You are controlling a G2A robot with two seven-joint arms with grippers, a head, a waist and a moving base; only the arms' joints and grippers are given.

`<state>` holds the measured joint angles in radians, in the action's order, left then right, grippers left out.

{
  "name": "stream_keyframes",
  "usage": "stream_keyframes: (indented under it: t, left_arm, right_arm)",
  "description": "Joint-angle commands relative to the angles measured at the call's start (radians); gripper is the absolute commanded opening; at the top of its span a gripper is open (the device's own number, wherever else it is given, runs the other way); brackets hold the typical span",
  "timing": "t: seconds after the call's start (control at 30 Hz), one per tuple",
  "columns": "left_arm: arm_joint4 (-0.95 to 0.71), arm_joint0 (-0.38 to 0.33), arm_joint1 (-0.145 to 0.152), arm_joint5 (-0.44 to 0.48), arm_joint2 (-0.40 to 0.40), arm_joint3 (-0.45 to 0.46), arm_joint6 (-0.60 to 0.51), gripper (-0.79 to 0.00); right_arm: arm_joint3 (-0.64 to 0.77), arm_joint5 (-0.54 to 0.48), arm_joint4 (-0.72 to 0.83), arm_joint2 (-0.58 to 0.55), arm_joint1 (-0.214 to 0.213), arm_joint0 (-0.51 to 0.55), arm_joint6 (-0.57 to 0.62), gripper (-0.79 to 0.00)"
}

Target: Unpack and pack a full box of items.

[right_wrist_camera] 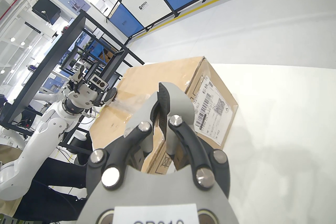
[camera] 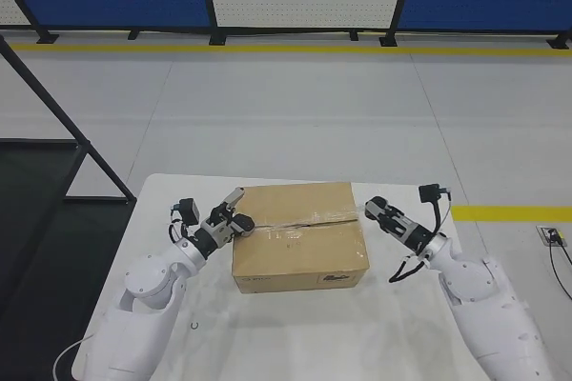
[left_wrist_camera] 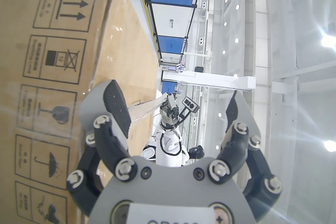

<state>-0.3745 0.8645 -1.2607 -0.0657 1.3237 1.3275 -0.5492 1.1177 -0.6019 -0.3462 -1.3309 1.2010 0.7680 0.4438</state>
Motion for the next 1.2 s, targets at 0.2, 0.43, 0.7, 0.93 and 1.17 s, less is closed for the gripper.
stream_keyframes:
  t: [0.2, 0.43, 0.7, 0.93, 1.17]
  left_arm:
    - [-0.001, 0.001, 0.001, 0.000, 0.000, 0.001, 0.001, 0.000]
    - [-0.001, 0.001, 0.001, 0.002, -0.002, 0.006, 0.002, 0.000]
    - [-0.002, 0.005, 0.003, 0.001, -0.001, 0.010, 0.003, 0.000]
    - [-0.004, 0.007, 0.003, 0.002, -0.001, 0.013, 0.002, 0.000]
    - [-0.007, 0.012, 0.004, 0.002, 0.001, 0.025, 0.004, 0.000]
  right_arm:
    - [-0.014, -0.015, 0.011, -0.011, -0.006, 0.018, -0.006, -0.785]
    - [-0.030, -0.011, 0.019, -0.004, -0.008, 0.018, -0.002, -0.785]
    - [-0.066, -0.012, 0.028, 0.009, -0.008, 0.008, 0.000, -0.785]
    - [-0.079, -0.009, 0.047, 0.012, -0.010, 0.007, 0.013, -0.413]
    - [-0.063, -0.013, 0.074, -0.013, -0.018, 0.016, 0.021, 0.000]
